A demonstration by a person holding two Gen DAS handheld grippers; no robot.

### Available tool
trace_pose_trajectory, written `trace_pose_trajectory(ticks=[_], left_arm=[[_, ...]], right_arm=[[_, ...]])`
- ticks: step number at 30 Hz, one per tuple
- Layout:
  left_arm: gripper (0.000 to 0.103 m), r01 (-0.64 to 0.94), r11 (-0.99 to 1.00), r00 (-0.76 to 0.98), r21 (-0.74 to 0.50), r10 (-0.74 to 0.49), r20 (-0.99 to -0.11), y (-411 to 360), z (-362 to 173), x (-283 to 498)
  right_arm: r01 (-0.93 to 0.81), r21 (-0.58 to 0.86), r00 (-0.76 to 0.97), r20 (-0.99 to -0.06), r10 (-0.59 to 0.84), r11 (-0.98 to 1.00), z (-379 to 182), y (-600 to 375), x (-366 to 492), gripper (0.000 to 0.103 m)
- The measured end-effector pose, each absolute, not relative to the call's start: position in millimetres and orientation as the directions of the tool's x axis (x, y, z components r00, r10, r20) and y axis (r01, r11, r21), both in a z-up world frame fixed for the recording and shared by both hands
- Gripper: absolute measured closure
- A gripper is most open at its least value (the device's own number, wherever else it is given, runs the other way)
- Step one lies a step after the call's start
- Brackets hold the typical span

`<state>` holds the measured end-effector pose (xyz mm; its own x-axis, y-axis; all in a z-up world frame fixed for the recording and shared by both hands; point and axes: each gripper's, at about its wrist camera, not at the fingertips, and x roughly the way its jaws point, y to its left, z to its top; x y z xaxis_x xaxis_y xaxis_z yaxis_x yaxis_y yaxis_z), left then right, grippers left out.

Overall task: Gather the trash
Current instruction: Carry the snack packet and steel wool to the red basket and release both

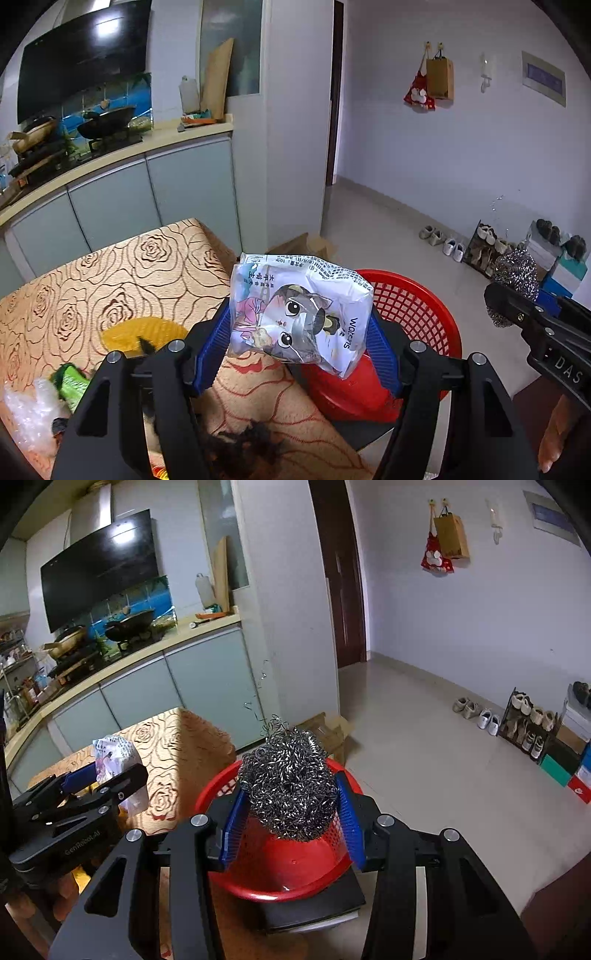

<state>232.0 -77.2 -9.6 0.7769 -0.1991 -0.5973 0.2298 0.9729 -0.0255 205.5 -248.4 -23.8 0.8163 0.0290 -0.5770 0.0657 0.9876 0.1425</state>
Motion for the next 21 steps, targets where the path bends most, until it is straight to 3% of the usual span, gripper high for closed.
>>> trace_pose_trajectory(ticks=[17,21], left_arm=[[0.035,0.235,0.972,0.739,-0.002,-0.181,-0.649,-100.9,-34.9,264.0],[0.035,0.239,0.971,0.734,0.002,-0.18,-0.655,-103.1,-38.6,264.9]], right_arm=[[0.043,0.162,0.764,-0.642,0.072,0.986,-52.7,-259.4,237.0,0.058],[0.021,0.197,0.744,-0.658,0.117,0.98,-55.7,-262.0,246.8,0.051]])
